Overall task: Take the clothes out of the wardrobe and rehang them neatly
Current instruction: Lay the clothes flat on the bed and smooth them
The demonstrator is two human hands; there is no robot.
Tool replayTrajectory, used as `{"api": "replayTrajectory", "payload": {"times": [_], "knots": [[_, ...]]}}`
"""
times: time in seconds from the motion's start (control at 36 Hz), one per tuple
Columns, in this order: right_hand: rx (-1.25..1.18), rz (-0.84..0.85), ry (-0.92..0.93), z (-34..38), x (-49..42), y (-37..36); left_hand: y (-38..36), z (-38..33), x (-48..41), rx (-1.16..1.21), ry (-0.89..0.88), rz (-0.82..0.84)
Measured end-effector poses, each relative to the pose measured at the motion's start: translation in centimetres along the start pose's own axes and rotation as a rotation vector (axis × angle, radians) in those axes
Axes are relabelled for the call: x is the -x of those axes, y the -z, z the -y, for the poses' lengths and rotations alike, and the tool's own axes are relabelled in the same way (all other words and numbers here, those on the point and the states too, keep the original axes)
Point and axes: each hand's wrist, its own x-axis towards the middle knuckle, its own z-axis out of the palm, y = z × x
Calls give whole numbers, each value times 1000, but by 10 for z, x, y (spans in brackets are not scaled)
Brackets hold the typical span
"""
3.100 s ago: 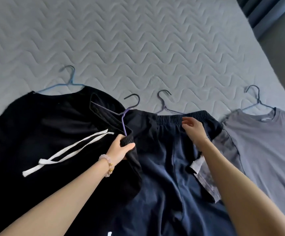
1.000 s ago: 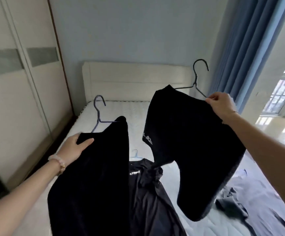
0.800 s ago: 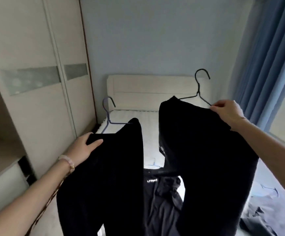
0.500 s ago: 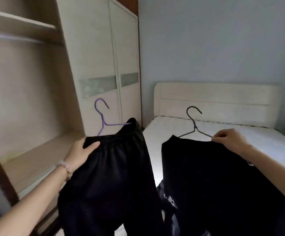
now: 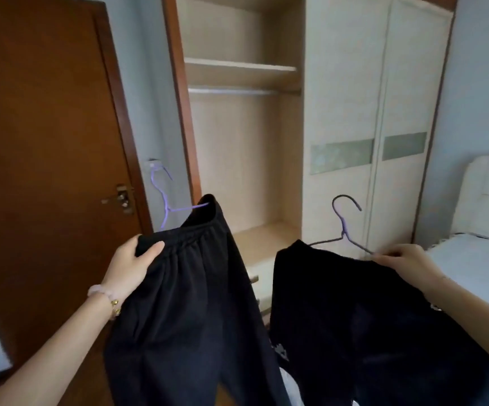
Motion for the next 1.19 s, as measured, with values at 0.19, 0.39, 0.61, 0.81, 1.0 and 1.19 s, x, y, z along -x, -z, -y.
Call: {"api": "replayTrajectory", "payload": {"times": [0.19, 0.39, 0.61, 0.81, 1.0, 1.19], "knots": [[-236, 60, 5, 60, -61, -98, 57, 52, -34, -159, -7, -19], [-274, 87, -11, 119, -124, -176, 85, 106, -105, -286, -4, 53], [-344, 6, -93, 134, -185, -229, 62, 154, -194, -259, -52, 185], [-304, -47, -150, 130, -252, -238, -9, 177, -273, -106, -42, 249], [-263, -87, -113, 118, -344, -248, -99, 184, -373, 31, -24, 258], [-292, -127, -158, 104, -445, -248, -165, 171, -483, 106, -62, 284]]}}
